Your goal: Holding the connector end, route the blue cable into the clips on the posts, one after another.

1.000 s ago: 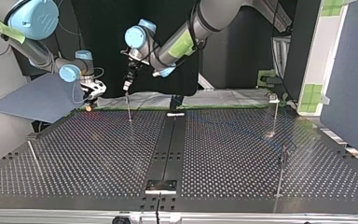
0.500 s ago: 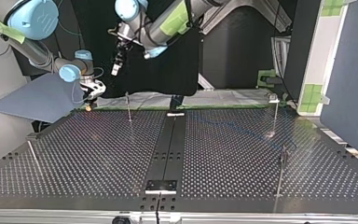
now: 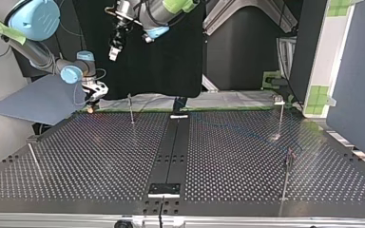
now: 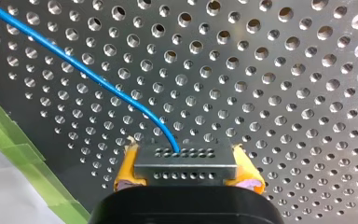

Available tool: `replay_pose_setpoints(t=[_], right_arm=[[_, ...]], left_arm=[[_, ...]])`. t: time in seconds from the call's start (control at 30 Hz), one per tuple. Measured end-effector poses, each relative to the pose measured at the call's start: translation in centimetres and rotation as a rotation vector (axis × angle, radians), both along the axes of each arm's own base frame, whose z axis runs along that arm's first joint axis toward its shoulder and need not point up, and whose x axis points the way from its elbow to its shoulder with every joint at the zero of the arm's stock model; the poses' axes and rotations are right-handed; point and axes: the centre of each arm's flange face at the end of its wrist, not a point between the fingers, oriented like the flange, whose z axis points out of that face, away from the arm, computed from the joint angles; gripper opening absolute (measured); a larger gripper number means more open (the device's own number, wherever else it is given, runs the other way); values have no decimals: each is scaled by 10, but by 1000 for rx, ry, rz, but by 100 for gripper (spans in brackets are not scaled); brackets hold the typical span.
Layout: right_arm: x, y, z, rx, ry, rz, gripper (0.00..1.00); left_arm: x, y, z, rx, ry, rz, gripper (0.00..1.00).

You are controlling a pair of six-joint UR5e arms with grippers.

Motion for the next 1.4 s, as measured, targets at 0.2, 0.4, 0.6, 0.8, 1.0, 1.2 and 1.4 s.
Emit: replay_pose_setpoints(t=[0.2,0.4,0.6,0.8,1.0,1.2,1.4], right_arm=[[1,0,0,-1,0,1,0],[1,0,0,-2,0,1,0],[0,0,0,-3,0,-1,0],[-1,-1,0,-3,0,-1,0],[1,0,0,-4,0,3,0],[2,0,0,-3,0,4,0],[3,1,0,-3,0,6,0]], left_arm=[[21,20,20,-46,-24,0,100],[40,43,34,-42,-38,2,100],[57,69,45,-21,-45,4,100],[73,93,60,-49,-70,4,100],[89,119,78,-83,-113,5,100],[101,150,90,-84,-134,30,100],[108,177,101,-93,-152,69,100]])
